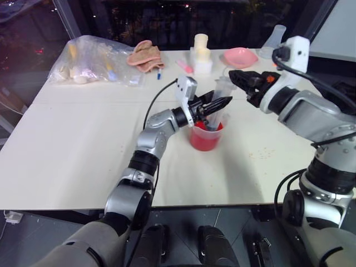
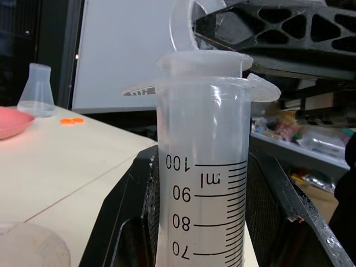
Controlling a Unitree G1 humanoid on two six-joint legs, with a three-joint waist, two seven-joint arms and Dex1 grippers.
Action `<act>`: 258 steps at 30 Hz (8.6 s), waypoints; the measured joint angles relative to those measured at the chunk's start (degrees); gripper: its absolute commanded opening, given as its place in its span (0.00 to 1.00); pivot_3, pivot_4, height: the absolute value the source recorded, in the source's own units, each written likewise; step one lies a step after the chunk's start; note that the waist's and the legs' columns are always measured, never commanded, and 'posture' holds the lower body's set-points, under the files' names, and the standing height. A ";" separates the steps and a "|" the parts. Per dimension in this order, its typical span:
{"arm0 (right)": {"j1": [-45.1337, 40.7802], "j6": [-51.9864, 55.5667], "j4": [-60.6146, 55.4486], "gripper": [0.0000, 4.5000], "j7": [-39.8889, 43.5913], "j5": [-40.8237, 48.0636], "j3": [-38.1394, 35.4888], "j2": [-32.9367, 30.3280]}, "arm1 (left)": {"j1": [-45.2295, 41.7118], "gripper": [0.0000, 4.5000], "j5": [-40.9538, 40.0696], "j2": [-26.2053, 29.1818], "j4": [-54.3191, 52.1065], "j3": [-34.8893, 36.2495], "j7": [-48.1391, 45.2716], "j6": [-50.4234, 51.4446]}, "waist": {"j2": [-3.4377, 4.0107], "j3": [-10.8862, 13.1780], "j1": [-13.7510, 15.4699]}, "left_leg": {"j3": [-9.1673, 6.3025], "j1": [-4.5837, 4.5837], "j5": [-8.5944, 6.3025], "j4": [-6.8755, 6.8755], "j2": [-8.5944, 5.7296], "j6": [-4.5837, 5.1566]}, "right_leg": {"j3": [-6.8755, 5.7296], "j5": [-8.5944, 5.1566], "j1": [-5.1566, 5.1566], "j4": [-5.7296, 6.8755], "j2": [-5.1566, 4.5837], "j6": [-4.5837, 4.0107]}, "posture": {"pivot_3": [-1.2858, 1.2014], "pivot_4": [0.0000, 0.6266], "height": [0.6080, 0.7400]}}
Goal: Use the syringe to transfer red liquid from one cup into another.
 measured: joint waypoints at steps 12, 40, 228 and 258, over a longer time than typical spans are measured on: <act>-2.76 -1.80 -0.15 0.01 3.88 -10.50 9.39 -1.58 | -0.21 0.34 3.38 0.73 5.47 0.43 0.36 -11.00 | 0.00 0.00 0.24 | 0.00 -0.01 0.00 0.00 -0.02 0.00 | -0.01 0.00 0.00 -0.05 -0.01 0.00 | 0.52 0.24 1.00; -3.37 -3.80 -1.75 0.01 15.18 -20.19 10.86 -4.20 | 0.16 0.34 4.68 -1.78 9.05 0.85 1.94 -20.93 | 0.00 0.01 0.17 | -0.02 -0.01 -0.01 -0.03 0.01 0.01 | -0.02 0.00 -0.01 -0.06 -0.02 0.00 | 0.52 0.24 1.00; -16.49 2.43 10.25 0.17 20.34 -43.15 11.27 14.53 | -14.35 0.34 12.32 -0.62 38.58 11.21 13.82 -43.56 | -0.03 0.04 -0.28 | -0.02 -0.08 -0.03 -0.13 -0.02 0.02 | -0.09 0.00 -0.18 0.04 0.05 0.00 | 0.52 0.24 1.00; -16.42 6.14 6.45 0.82 24.26 -40.99 10.75 13.44 | -18.20 0.34 12.07 0.10 39.90 12.99 18.44 -42.45 | -0.02 0.04 -1.05 | -0.06 -0.09 -0.03 -0.13 -0.05 0.01 | -0.12 0.00 -0.19 0.08 0.04 0.00 | 0.52 0.24 1.00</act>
